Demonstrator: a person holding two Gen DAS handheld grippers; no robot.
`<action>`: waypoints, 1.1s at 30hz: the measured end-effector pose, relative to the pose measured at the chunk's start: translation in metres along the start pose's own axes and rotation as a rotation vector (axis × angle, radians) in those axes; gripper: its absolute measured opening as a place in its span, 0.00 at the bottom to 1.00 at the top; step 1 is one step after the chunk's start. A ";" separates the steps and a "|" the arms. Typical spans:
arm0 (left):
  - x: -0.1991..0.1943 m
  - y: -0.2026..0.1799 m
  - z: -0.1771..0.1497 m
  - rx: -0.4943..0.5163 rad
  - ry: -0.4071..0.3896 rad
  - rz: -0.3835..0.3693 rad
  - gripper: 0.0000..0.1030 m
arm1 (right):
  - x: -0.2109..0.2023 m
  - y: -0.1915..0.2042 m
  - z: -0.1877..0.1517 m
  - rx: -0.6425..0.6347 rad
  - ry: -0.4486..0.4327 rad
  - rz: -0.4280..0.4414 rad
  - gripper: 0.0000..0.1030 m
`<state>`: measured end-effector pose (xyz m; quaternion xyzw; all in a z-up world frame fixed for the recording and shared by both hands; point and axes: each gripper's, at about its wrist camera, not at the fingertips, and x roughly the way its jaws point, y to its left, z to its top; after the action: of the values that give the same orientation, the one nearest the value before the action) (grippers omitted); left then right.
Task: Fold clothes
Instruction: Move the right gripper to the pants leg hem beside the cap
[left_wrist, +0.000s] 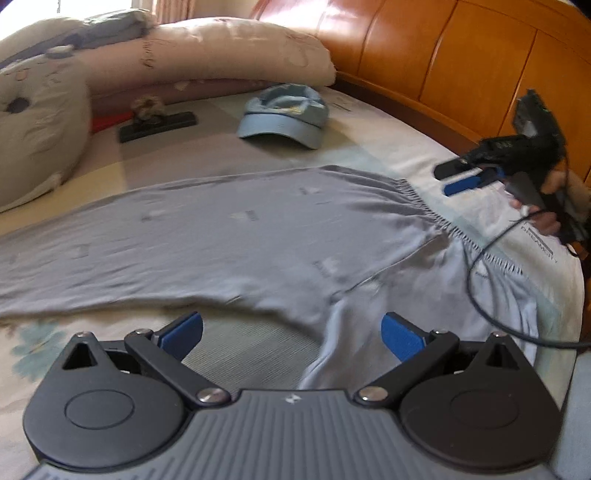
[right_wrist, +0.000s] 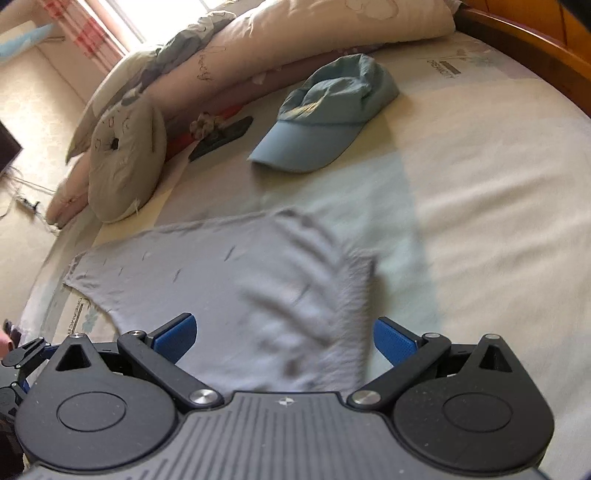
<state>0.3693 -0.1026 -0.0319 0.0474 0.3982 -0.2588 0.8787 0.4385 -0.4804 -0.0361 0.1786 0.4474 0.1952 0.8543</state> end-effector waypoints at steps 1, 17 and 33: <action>0.007 -0.006 0.004 0.007 0.007 -0.008 0.99 | 0.003 -0.012 0.005 -0.002 -0.002 0.021 1.00; 0.048 -0.042 0.031 0.025 0.059 -0.101 0.99 | 0.072 -0.082 0.054 0.131 0.069 0.436 1.00; 0.046 -0.020 0.026 -0.036 0.018 -0.144 0.99 | 0.074 -0.068 0.047 0.152 0.134 0.408 1.00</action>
<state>0.4017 -0.1466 -0.0450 0.0053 0.4131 -0.3136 0.8550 0.5280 -0.5082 -0.0950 0.3160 0.4713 0.3413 0.7494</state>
